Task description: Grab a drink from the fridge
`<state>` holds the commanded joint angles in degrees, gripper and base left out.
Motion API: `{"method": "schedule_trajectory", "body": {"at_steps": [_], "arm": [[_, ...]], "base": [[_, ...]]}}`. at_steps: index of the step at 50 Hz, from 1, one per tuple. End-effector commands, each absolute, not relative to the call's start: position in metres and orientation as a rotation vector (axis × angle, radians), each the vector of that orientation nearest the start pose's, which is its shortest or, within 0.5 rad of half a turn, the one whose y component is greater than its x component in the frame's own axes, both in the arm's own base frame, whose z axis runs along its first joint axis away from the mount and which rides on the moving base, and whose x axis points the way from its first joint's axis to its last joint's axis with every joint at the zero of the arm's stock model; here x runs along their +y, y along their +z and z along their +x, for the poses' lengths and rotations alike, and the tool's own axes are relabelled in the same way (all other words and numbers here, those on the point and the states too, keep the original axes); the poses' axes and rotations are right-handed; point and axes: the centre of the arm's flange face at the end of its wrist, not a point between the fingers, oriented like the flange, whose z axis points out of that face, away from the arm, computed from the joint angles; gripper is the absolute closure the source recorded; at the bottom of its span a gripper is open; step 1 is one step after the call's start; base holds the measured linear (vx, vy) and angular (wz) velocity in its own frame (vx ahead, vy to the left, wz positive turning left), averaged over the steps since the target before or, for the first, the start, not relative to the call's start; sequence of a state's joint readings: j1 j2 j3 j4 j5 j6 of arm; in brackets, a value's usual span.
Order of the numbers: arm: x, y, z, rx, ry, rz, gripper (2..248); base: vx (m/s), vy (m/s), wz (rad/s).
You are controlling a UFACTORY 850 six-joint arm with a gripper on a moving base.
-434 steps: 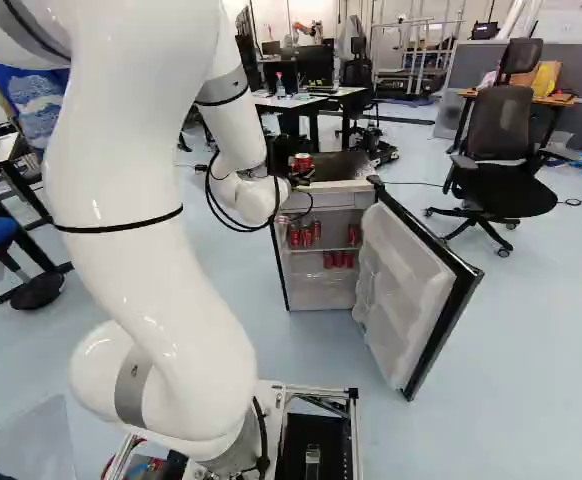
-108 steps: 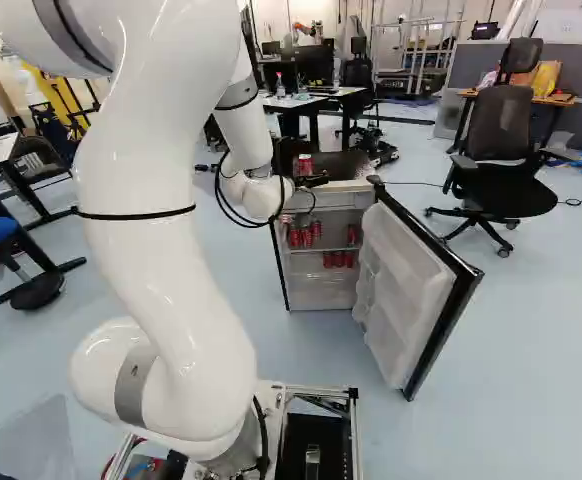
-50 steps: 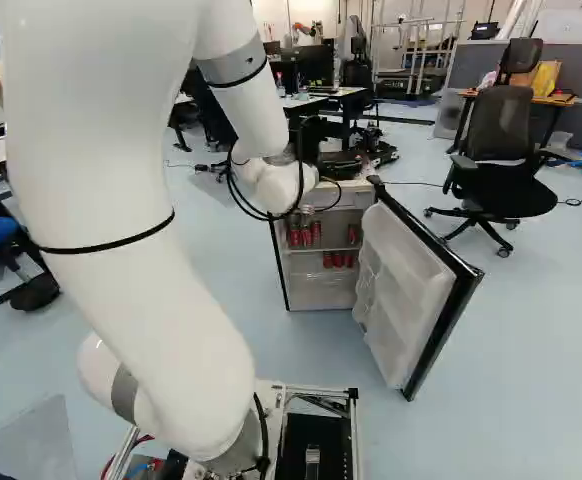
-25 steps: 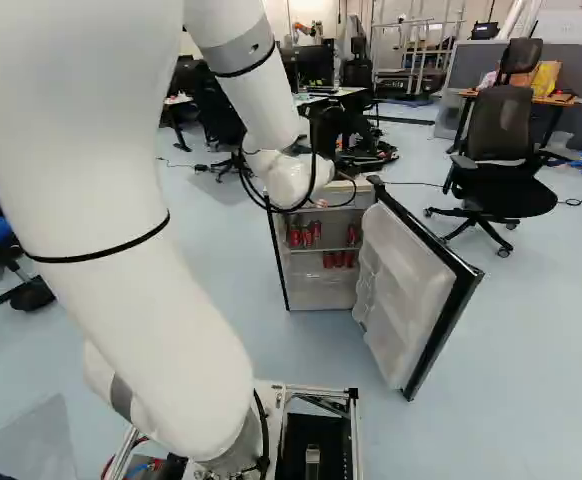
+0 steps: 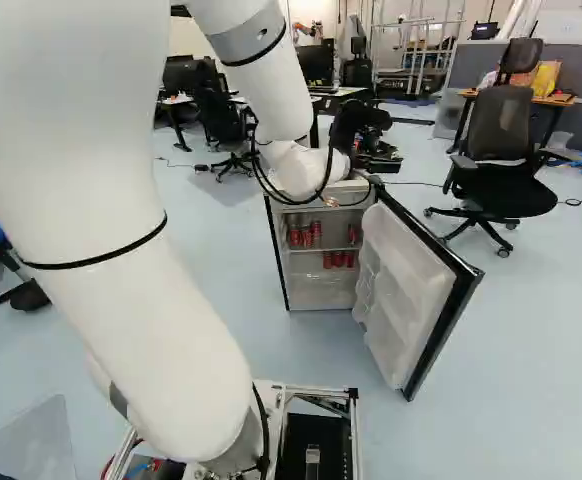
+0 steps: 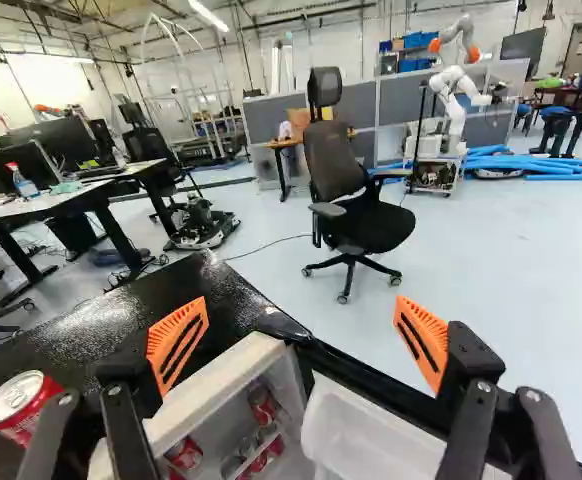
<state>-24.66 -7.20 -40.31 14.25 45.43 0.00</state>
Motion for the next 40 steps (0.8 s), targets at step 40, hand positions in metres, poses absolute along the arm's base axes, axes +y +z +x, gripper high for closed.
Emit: {"method": "schedule_trajectory", "body": {"at_steps": [40], "arm": [[-0.268,0.466,0.425,1.131,-1.641,-2.732,3]], "base": [[0.000,0.000,0.000]]}}
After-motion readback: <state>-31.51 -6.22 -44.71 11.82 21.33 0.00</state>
